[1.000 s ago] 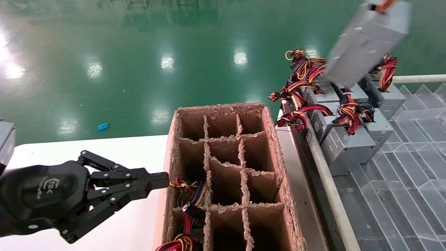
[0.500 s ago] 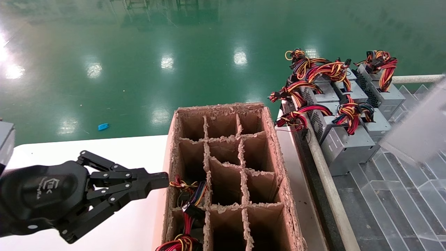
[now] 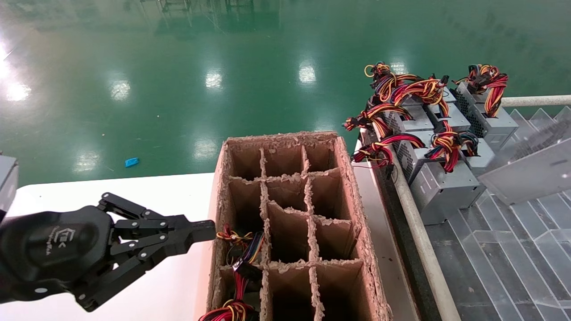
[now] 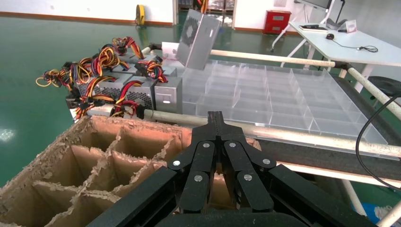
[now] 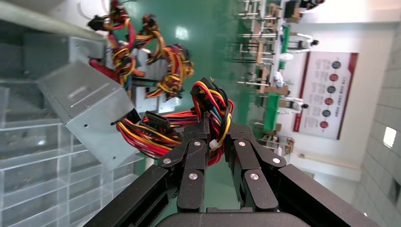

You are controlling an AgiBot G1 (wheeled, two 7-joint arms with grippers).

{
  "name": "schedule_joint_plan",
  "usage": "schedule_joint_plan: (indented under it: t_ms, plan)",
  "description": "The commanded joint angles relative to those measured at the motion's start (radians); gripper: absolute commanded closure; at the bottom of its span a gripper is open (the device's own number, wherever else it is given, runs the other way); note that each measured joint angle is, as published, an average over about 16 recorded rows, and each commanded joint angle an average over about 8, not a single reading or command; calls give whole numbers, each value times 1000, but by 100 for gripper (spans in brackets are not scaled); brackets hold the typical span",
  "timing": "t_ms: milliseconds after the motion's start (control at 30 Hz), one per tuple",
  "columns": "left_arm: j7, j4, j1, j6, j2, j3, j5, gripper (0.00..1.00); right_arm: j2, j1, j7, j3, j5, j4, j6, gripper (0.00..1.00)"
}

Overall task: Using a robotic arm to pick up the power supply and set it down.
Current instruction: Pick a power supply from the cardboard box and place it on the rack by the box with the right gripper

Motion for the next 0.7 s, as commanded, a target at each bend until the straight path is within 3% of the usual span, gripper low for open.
schedule_joint_plan:
  t_ms: [33,400,700]
  plan:
    - [0,0,0,0,0,0,0,100,8,-12,-22,-10,-1,0,5,100]
    - [0,0,0,0,0,0,0,100,45,-118,-47,-103,92,1,-4,100]
    - [0,0,0,0,0,0,0,100,7,-204,-94,-174,167,2,63,100]
